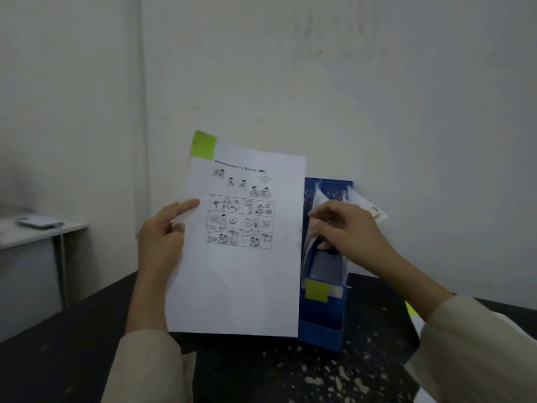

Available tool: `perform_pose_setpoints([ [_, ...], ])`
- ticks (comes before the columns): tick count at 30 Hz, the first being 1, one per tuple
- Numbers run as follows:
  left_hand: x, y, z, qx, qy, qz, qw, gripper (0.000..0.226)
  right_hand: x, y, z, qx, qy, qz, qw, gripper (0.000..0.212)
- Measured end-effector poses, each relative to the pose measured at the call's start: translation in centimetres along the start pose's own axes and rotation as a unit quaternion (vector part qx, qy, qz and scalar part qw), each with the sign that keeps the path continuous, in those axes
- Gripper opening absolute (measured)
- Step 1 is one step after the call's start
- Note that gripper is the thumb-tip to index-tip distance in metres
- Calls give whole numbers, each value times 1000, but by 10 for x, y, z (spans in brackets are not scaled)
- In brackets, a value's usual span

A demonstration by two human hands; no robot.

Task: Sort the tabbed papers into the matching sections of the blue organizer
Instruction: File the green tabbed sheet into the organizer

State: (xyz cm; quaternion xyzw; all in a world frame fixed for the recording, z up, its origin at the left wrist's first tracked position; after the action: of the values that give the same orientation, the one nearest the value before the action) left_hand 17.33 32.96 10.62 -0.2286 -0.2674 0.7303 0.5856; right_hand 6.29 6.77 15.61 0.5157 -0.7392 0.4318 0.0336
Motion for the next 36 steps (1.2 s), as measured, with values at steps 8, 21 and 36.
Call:
perform_pose_setpoints([
  [8, 49, 6, -8, 21, -1, 100, 995, 60, -48, -48, -11, 32, 156, -59, 985, 41],
  [21, -4, 3, 39, -97, -144, 106, 979, 52, -68, -61, 3, -57, 177, -105, 977, 58],
  [36, -94, 27, 47, -271, -58, 84, 957, 53, -62, -62, 11, -71, 138, -83, 984, 58],
])
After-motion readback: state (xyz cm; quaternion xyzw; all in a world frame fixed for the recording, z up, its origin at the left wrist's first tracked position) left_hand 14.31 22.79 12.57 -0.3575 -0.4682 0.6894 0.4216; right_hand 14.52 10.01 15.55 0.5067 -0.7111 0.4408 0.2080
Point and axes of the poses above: each hand's wrist, its own y-axis away from the middle knuckle, its own x-axis out of the back of the hand, z = x × y, the point moved 1 cm from there along -y, towards the middle knuckle, and after that the axes turned 1 degree about -y, right-handed, at the moved point
